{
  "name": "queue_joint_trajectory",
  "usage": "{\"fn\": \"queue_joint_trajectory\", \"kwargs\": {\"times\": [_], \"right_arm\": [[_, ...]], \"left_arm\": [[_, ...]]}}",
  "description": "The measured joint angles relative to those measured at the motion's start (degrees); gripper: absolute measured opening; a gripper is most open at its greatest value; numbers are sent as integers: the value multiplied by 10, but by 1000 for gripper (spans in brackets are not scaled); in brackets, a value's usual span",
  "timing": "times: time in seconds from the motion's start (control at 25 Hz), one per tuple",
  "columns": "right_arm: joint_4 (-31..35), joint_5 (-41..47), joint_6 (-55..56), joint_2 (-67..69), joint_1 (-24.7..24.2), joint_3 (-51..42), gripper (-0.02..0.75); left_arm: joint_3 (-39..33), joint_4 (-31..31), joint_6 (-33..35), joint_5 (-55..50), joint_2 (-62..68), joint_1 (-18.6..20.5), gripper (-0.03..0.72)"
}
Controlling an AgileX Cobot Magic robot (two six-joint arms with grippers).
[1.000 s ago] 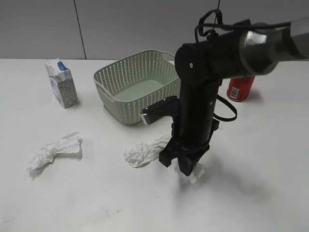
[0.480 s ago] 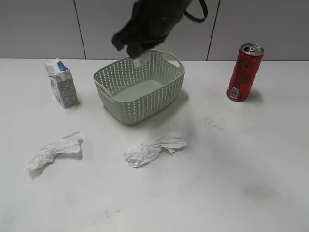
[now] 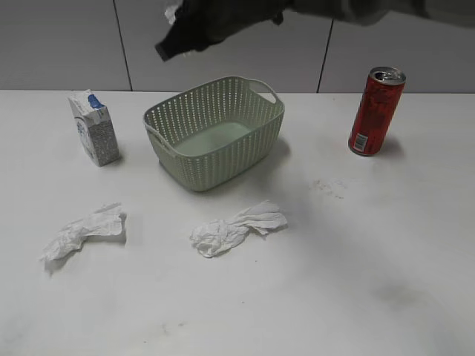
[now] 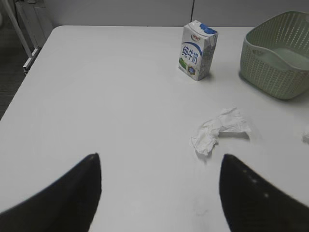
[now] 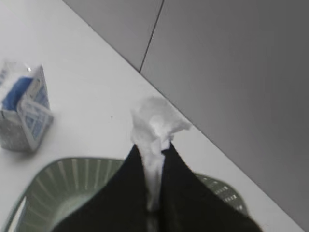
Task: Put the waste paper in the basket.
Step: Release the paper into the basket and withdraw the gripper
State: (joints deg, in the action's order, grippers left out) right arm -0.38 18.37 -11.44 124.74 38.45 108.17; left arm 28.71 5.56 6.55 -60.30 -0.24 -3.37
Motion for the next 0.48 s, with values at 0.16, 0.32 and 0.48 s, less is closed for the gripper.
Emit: {"fn": "queue_joint_trajectory", "kwargs": {"times": [0.16,0.32,0.48], "right_arm": [[-20,-1,0,53,0,0,28],[-23,17,0,85,0,0,265],[-15,46,-1,100,0,0,580]], "left_arm": [[0,0,0,0,0,0,573],[0,-1,0,0,0,0,569],[0,-1,0,0,0,0,567]]}}
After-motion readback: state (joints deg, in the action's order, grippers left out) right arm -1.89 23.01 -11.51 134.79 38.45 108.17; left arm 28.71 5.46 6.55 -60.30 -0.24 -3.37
